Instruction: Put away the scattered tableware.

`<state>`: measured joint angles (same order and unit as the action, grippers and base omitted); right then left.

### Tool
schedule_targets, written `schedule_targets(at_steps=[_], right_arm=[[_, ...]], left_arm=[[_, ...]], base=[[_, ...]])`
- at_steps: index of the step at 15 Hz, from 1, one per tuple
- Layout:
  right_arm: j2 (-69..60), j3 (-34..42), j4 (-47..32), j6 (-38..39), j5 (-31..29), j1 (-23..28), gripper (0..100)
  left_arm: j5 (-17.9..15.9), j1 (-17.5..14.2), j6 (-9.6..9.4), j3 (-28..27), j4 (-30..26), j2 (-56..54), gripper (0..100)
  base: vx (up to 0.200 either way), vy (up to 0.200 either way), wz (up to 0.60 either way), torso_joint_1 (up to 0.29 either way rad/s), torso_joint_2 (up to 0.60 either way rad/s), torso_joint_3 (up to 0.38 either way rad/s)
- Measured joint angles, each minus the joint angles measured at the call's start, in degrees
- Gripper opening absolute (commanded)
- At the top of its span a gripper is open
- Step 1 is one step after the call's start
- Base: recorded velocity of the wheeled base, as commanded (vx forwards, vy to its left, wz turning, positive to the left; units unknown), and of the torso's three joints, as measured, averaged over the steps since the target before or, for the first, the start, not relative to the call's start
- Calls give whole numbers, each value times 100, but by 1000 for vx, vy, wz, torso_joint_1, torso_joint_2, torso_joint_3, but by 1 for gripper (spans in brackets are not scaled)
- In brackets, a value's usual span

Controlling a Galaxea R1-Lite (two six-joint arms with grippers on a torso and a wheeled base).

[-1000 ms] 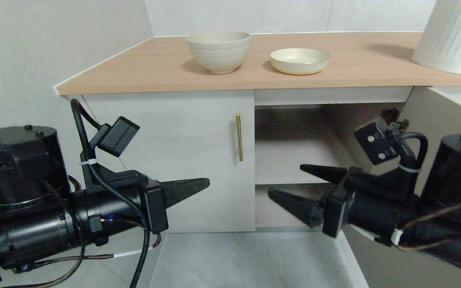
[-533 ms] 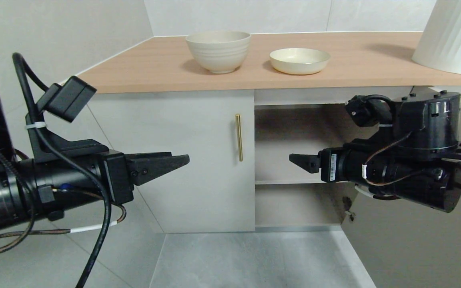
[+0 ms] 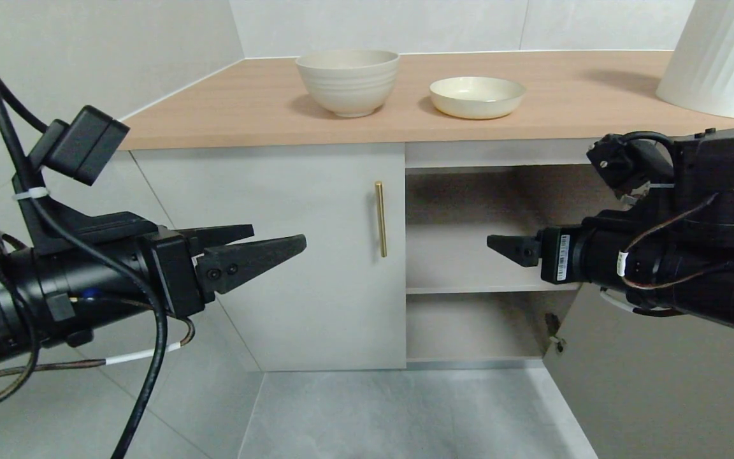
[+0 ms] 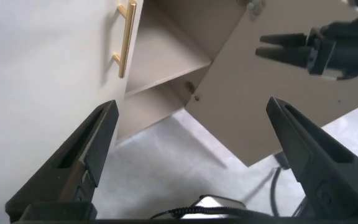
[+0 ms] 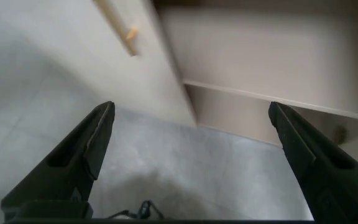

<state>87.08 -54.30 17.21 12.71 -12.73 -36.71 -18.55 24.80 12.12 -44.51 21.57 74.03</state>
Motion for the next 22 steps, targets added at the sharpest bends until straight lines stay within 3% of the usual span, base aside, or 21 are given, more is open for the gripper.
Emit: schedule_targets(at_steps=[8, 12, 17, 22], right_arm=[[-83, 24, -9, -5, -29, -9, 100], [-139, 94, -22, -13, 88, -9, 100], [-485, 240, -510, -56, 822, -28, 100], [-635, 397, -405, -550, 816, -20, 100]], left_arm=[[13, 1, -57, 13, -41, -6, 100], [13, -2, -55, 38, -27, -15, 100], [9, 0, -44, 49, -30, -39, 100], [13, 0, -29, 39, -33, -22, 100]], base=[[175, 0, 0, 2, 0, 1], [0, 0, 0, 0, 0, 0], [0, 0, 0, 0, 0, 0], [0, 0, 0, 0, 0, 0]])
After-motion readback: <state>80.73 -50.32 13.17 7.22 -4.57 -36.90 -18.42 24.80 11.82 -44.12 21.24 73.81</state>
